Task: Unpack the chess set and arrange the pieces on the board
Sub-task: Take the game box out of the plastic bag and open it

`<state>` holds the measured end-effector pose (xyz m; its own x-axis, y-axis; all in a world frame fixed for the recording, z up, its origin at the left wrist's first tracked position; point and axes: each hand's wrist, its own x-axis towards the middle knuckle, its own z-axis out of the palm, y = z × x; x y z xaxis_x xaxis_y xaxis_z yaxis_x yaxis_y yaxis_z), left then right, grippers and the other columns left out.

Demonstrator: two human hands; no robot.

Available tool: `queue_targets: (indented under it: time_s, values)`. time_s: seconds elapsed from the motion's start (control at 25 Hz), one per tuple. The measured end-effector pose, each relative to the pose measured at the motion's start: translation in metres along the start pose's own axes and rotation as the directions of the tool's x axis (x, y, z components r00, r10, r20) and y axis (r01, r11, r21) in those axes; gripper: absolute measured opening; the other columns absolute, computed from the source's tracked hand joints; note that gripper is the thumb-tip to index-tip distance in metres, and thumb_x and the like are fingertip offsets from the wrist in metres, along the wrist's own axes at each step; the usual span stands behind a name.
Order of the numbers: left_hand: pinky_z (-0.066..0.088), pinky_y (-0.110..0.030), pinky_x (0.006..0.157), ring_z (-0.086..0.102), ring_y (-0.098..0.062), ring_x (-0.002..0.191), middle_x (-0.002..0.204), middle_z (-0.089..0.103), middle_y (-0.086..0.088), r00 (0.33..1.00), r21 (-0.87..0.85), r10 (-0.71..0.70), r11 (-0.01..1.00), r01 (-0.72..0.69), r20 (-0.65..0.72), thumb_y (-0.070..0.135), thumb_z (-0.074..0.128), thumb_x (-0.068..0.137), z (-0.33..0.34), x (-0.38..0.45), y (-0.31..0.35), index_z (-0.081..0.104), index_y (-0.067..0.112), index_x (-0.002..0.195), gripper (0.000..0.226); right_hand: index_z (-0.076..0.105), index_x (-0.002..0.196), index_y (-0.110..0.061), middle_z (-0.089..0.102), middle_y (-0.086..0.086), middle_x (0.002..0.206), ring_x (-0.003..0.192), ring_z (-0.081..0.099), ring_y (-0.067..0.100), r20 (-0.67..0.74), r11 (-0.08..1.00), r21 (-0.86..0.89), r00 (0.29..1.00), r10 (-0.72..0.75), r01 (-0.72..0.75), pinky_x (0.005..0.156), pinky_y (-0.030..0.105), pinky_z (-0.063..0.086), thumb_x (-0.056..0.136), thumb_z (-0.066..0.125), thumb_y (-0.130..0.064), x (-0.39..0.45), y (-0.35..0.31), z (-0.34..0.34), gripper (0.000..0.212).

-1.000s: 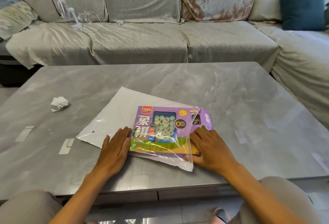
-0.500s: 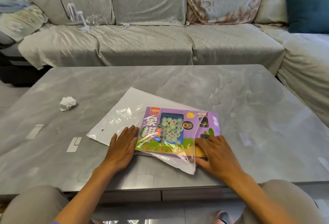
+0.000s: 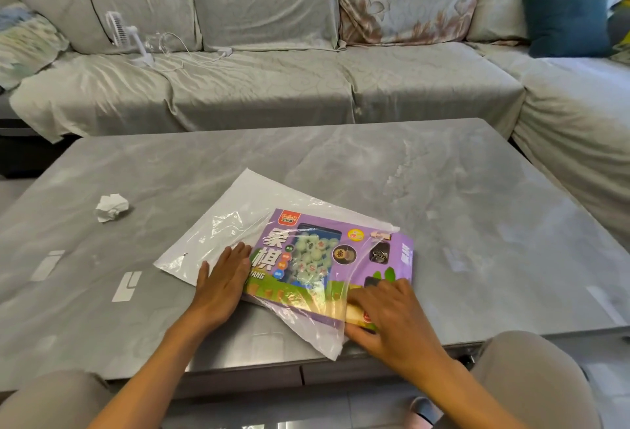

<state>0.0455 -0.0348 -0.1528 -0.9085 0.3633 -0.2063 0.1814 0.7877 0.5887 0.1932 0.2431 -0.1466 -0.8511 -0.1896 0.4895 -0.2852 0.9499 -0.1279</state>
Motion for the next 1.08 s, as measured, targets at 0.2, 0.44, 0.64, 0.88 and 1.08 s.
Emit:
queue_targets:
  time_s: [0.2,0.44,0.64,0.88,1.08]
  values:
    - [0.034,-0.041,0.106,0.049,-0.019,0.121,0.138,0.051,0.005,0.995,0.242,-0.082,0.968,0.067,0.052,0.06,0.02,0.094,-0.022,0.01,0.027,0.053,0.029,0.121,0.054,0.059,0.101,-0.028,0.061,-0.012,0.088,0.085,0.056,0.015,0.066,1.0,-0.012,0.998,0.009,-0.008,0.072,0.032,0.045,0.079,0.062,-0.052,-0.008,0.0,-0.001,0.033]
    - [0.032,-0.047,0.108,0.034,-0.034,0.134,0.153,0.028,-0.011,0.967,0.292,-0.247,0.931,0.218,0.065,0.071,0.031,0.089,-0.027,0.036,0.062,0.018,0.014,0.147,0.083,0.06,0.102,-0.027,0.065,-0.009,0.089,0.089,0.058,0.019,0.06,0.988,0.061,0.989,0.136,-0.14,0.076,0.032,0.039,0.078,0.06,-0.042,0.02,-0.021,0.018,0.028]
    - [0.004,-0.05,0.119,0.02,-0.017,0.144,0.156,0.025,0.006,0.937,0.344,0.326,0.9,-0.266,-0.127,0.073,0.024,0.083,0.02,-0.002,0.106,0.038,0.033,0.141,0.072,0.061,0.088,-0.021,0.063,-0.008,0.088,0.089,0.052,0.017,-0.024,0.945,0.267,0.979,0.205,-0.191,0.076,0.029,0.045,0.079,0.063,-0.03,0.033,-0.031,0.013,0.013]
    - [0.034,-0.041,0.107,0.045,-0.015,0.123,0.133,0.053,0.011,0.937,0.161,0.302,0.948,-0.275,-0.174,0.053,0.067,0.079,0.043,0.012,0.111,0.062,0.029,0.118,0.046,0.061,0.113,-0.022,0.063,-0.003,0.114,0.102,0.059,0.016,0.348,0.377,0.482,0.567,0.747,-0.791,0.087,0.029,0.047,0.08,0.068,-0.021,0.055,0.044,0.0,0.033]
    - [0.038,-0.033,0.095,0.054,-0.014,0.106,0.114,0.065,0.009,0.873,-0.036,0.318,0.934,-0.355,-0.369,0.035,0.063,0.086,0.054,0.014,0.112,0.074,0.02,0.098,0.021,0.063,0.094,-0.028,0.066,-0.004,0.103,0.089,0.063,0.016,0.451,0.319,0.511,0.564,0.691,-0.799,0.085,0.037,0.052,0.073,0.073,-0.032,0.077,0.057,0.012,0.024]
